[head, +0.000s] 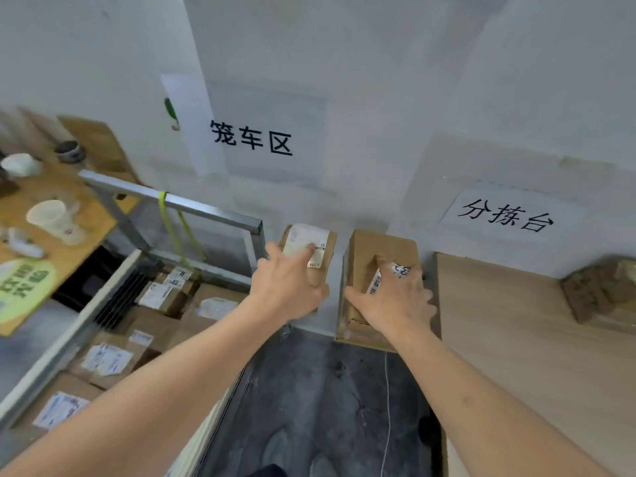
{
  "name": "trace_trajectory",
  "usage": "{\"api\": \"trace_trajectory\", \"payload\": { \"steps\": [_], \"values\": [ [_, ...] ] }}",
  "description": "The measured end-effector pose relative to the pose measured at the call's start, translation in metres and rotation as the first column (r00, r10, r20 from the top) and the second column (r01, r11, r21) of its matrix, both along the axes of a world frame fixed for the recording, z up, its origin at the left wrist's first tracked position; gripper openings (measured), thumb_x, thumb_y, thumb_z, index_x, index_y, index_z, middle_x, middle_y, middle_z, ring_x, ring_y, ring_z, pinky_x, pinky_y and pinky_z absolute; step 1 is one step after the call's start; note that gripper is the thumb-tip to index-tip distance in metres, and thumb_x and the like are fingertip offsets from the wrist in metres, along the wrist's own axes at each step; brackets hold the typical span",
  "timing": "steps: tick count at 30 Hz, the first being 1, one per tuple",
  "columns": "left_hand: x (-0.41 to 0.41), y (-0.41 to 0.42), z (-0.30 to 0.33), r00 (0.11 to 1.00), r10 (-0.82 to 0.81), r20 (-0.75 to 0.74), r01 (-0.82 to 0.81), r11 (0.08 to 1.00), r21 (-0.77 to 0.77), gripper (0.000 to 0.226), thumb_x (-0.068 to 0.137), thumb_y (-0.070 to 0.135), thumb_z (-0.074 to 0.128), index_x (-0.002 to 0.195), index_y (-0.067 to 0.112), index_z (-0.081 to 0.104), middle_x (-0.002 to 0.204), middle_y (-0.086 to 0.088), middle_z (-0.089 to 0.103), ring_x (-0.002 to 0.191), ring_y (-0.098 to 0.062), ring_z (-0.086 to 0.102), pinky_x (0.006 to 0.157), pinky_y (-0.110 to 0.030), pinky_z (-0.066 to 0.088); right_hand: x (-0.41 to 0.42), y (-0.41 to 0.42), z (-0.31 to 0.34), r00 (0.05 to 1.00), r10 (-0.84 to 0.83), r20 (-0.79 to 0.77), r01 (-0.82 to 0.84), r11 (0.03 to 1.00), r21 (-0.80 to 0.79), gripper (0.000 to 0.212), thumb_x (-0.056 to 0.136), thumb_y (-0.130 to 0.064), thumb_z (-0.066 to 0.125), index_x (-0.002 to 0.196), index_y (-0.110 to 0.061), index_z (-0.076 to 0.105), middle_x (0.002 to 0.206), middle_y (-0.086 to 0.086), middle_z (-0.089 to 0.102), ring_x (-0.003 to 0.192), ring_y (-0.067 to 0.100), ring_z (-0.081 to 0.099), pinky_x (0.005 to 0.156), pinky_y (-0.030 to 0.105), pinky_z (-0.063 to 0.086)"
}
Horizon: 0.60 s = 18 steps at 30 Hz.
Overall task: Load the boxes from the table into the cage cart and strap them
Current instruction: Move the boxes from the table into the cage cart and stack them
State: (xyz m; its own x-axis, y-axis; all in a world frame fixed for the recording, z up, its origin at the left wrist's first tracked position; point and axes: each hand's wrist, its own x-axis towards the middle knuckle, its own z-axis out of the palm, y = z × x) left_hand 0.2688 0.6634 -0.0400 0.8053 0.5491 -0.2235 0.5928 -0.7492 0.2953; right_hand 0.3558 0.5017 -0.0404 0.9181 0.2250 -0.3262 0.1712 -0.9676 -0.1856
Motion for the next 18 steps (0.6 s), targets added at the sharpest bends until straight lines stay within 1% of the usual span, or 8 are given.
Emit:
{"api": "trace_trajectory", "payload": {
  "steps": [2,4,6,9,12,16,18],
  "values": [
    [-0.014,0.005,-0.003,0.997,0.073,-0.006,-0.073,0.997,-0.001,0.085,0.085,0.069,0.06,0.158,0.046,0.023,0.13,-0.017,0.033,0.106,-0.046,0.054,0.089,-0.046,0.048,-0.003,0.013,-0.002,0.997,0.073,0.001,-0.073,0.997,0.007,0.098,0.072,-0.089,0.054,0.155,-0.051,0.02,0.163,0.011,0.019,0.141,0.05,0.033,0.109,0.061,0.038],
    [-0.029,0.008,-0.006,0.99,0.142,-0.017,-0.143,0.99,-0.006,0.085,0.086,0.07,0.059,0.159,0.046,0.023,0.13,-0.017,0.033,0.106,-0.046,0.054,0.088,-0.046,0.048,-0.008,0.025,-0.005,0.989,0.15,-0.007,-0.15,0.989,0.011,0.098,0.072,-0.09,0.053,0.155,-0.052,0.018,0.164,0.01,0.017,0.14,0.05,0.034,0.109,0.061,0.038],
    [-0.045,0.008,-0.008,0.979,0.203,-0.021,-0.204,0.979,-0.012,0.084,0.087,0.069,0.059,0.159,0.045,0.024,0.13,-0.017,0.033,0.108,-0.046,0.053,0.089,-0.046,0.047,-0.016,0.034,-0.009,0.974,0.224,-0.012,-0.224,0.974,0.018,0.099,0.071,-0.09,0.052,0.156,-0.053,0.016,0.164,0.011,0.016,0.14,0.05,0.036,0.108,0.061,0.038],
    [-0.07,0.005,-0.01,0.955,0.294,-0.043,-0.295,0.955,-0.01,0.085,0.088,0.07,0.058,0.16,0.044,0.021,0.135,-0.019,0.032,0.11,-0.047,0.056,0.091,-0.046,0.048,-0.032,0.045,-0.016,0.942,0.336,-0.011,-0.335,0.942,0.03,0.101,0.071,-0.092,0.05,0.157,-0.052,0.013,0.164,0.012,0.013,0.14,0.051,0.035,0.111,0.062,0.039],
    [-0.1,-0.001,-0.013,0.911,0.408,-0.065,-0.408,0.913,0.0,0.086,0.088,0.073,0.056,0.16,0.044,0.021,0.134,-0.018,0.032,0.107,-0.046,0.06,0.092,-0.045,0.049,-0.054,0.055,-0.025,0.894,0.448,-0.021,-0.448,0.894,0.033,0.102,0.071,-0.094,0.047,0.157,-0.051,0.012,0.164,0.013,0.012,0.138,0.05,0.036,0.109,0.06,0.04],
    [-0.149,-0.012,-0.02,0.824,0.56,-0.086,-0.562,0.827,-0.002,0.086,0.087,0.074,0.057,0.16,0.045,0.022,0.131,-0.015,0.033,0.106,-0.042,0.061,0.091,-0.043,0.05,-0.089,0.07,-0.035,0.822,0.57,-0.019,-0.569,0.822,0.024,0.103,0.07,-0.094,0.048,0.157,-0.051,0.015,0.164,0.013,0.013,0.134,0.049,0.039,0.106,0.059,0.039],
    [-0.176,-0.015,-0.023,0.776,0.623,-0.1,-0.627,0.779,-0.01,0.087,0.086,0.075,0.058,0.16,0.046,0.023,0.136,-0.016,0.033,0.109,-0.043,0.061,0.091,-0.044,0.051,-0.111,0.079,-0.038,0.782,0.623,-0.024,-0.623,0.782,0.019,0.102,0.07,-0.094,0.048,0.157,-0.05,0.017,0.162,0.014,0.015,0.133,0.049,0.04,0.105,0.059,0.039]
  ]
}}
